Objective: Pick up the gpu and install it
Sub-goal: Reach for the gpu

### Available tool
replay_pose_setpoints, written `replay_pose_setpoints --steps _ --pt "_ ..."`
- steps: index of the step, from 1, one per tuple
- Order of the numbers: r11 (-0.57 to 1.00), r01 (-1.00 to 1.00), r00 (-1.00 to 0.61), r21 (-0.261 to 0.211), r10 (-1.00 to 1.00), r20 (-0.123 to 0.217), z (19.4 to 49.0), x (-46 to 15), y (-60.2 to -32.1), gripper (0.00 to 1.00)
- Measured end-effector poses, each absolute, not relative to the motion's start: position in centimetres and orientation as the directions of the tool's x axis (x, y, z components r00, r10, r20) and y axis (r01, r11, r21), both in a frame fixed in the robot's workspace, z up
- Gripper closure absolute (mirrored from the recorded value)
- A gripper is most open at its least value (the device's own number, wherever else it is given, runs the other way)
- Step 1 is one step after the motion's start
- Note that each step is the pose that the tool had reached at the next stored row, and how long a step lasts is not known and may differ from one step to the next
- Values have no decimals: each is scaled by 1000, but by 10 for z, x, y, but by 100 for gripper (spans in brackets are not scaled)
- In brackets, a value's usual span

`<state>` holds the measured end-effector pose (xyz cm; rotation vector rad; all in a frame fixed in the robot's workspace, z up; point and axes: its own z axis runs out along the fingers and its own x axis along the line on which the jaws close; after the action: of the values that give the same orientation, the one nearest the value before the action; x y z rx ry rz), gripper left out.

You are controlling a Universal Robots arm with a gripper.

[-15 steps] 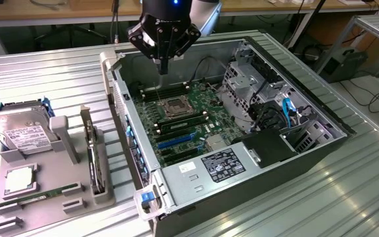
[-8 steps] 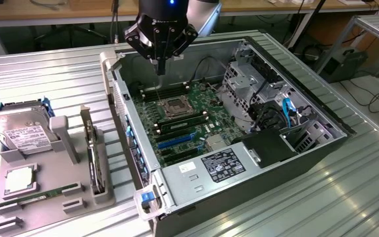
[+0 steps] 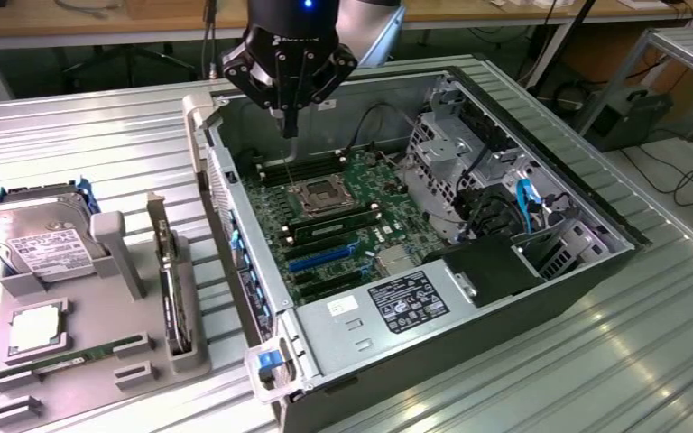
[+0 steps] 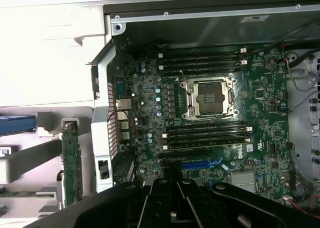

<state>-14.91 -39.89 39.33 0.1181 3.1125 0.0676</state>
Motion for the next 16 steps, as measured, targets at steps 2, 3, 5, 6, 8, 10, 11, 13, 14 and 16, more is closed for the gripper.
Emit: replay_pose_setpoints --steps 2,3,5,6,8,10,11,13,14,16 --pt "996 75 -997 44 76 -25 393 -151 -399 89" --pt "996 75 -997 44 76 -24 393 -151 -399 89" --pt "996 75 -997 44 76 -24 393 -152 -399 89" --pt "996 75 -997 44 76 -24 393 -152 -399 89" --pt "996 75 -997 44 76 -24 393 -153 -399 89" --pt "996 75 -997 44 76 -24 393 -154 -399 89" --pt "996 75 -997 44 76 -24 393 -154 -399 89" --pt "996 75 -997 44 76 -24 393 -155 -399 89" --pt "996 75 -997 44 76 -24 393 -156 -399 89" --pt "996 75 -997 44 76 -24 393 -158 -399 89"
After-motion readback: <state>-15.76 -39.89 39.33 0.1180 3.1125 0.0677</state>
